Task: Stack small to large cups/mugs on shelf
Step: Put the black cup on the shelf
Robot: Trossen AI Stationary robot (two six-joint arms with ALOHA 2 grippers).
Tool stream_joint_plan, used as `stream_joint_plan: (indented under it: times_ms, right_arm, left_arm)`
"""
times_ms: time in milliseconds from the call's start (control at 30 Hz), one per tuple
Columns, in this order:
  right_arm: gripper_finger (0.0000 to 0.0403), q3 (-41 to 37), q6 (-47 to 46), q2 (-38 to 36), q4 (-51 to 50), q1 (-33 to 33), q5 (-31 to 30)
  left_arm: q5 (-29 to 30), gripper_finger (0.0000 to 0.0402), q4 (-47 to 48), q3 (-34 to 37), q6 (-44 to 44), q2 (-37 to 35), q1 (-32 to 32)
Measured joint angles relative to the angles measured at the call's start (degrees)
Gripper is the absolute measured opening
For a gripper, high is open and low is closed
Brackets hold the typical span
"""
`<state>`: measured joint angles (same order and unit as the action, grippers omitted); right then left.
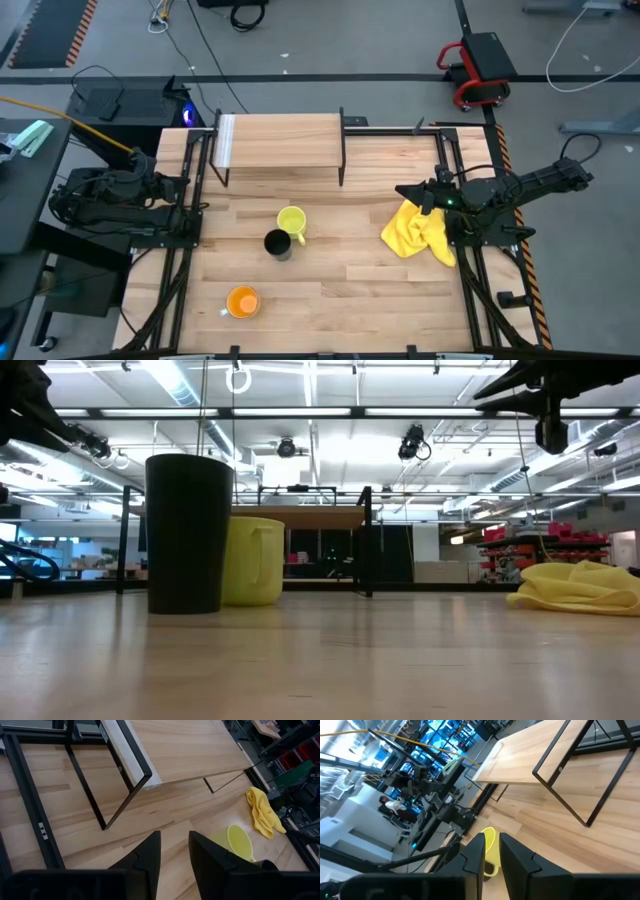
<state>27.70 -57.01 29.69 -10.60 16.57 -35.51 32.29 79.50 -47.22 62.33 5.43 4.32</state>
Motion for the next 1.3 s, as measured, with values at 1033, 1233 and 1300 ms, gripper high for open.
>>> stream_joint_plan:
  times_ms: [1033,1233,1300]
  right_arm:
    - [0.0063,0.0,-5.0,0.0,1.4,-1.7,0.2]
    - [0.0064,0.7,-4.3,0.0,3.7,-1.7,1.7]
    - [0.0063,1.9,-3.3,-0.1,3.8,-1.7,4.1]
  left_arm:
    - [-3.3,0.0107,-48.9,0.0,-8.7,9.1,0.0]
    - [-15.4,0.0107,-60.8,-3.1,-18.1,20.7,0.0]
    - [-16.6,0.0104,-56.8,-6.4,-18.5,24.6,0.0]
